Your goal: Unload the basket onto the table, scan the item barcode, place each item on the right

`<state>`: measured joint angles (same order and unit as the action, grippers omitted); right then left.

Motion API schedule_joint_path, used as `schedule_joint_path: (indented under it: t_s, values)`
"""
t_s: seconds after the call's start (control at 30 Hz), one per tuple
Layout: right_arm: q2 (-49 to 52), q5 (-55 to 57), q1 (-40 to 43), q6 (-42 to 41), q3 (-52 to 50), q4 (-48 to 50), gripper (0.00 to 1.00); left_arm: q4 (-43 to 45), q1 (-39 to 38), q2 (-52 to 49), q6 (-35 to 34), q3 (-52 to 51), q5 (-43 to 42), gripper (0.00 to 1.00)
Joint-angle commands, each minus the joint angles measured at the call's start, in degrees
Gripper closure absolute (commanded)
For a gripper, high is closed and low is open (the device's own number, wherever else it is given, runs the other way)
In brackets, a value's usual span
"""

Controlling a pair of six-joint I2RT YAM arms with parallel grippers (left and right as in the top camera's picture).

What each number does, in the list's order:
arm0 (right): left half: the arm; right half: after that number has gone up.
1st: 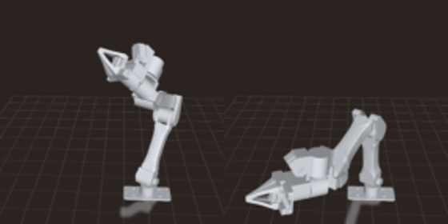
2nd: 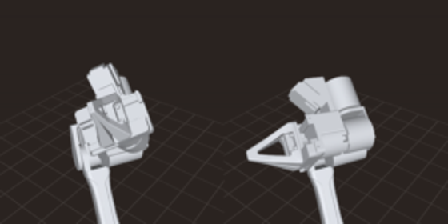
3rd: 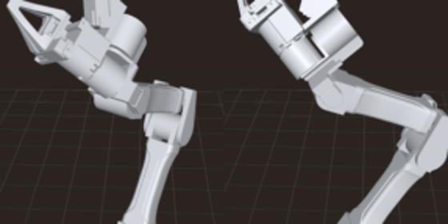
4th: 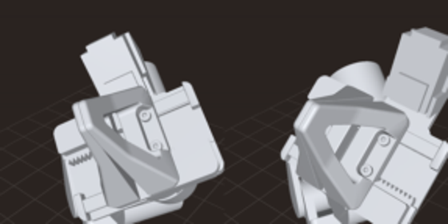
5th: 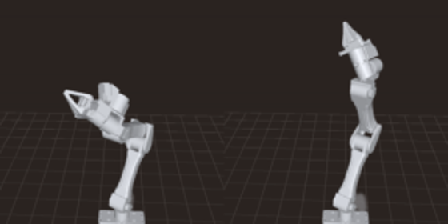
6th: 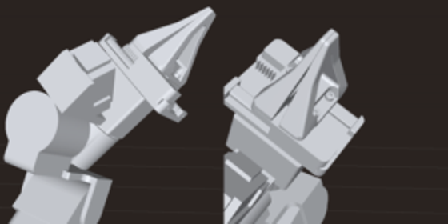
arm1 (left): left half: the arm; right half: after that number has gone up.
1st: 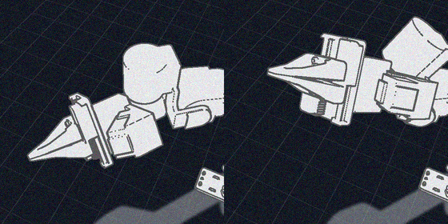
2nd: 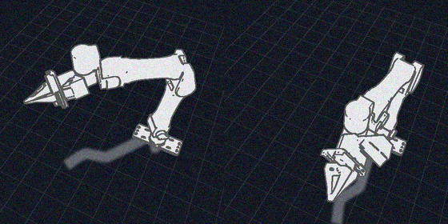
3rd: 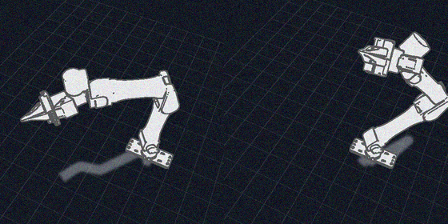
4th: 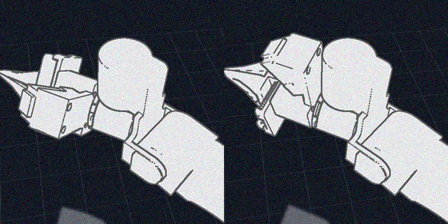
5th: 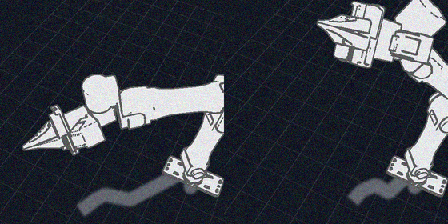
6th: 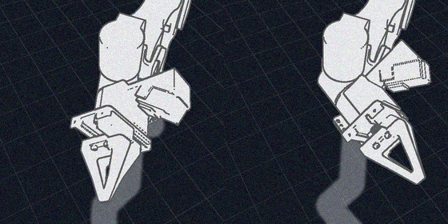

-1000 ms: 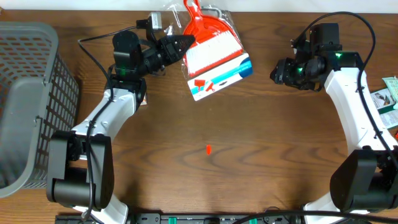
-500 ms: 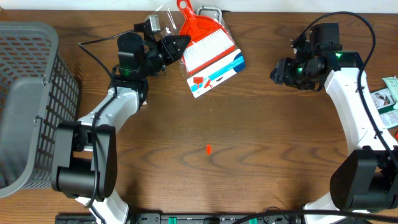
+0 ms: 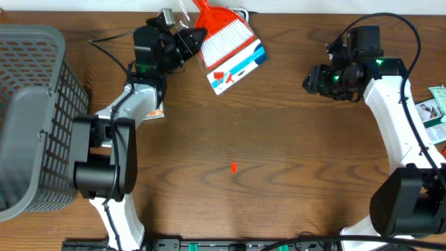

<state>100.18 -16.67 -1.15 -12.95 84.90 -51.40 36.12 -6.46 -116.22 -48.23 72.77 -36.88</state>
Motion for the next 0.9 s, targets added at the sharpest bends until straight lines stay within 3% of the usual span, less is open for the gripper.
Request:
schedule_joint_path:
  t_s: [0.0, 0.27, 0.87]
  values:
    - [0.26, 0.13, -0.07, 0.42, 0.07, 0.42, 0.44, 0.35, 0.63, -3.43, -1.49, 3.80, 0.50, 0.93]
    - [0.26, 0.13, -0.07, 0.39, 0.07, 1.92, 0.44, 0.37, 0.68, -8.70, -2.93, 7.89, 1.14, 0.92]
    - [0.26, 0.13, -0.07, 0.39, 0.07, 3.23, 0.44, 1.27, 0.66, -8.96, -2.95, 8.94, 7.85, 0.93]
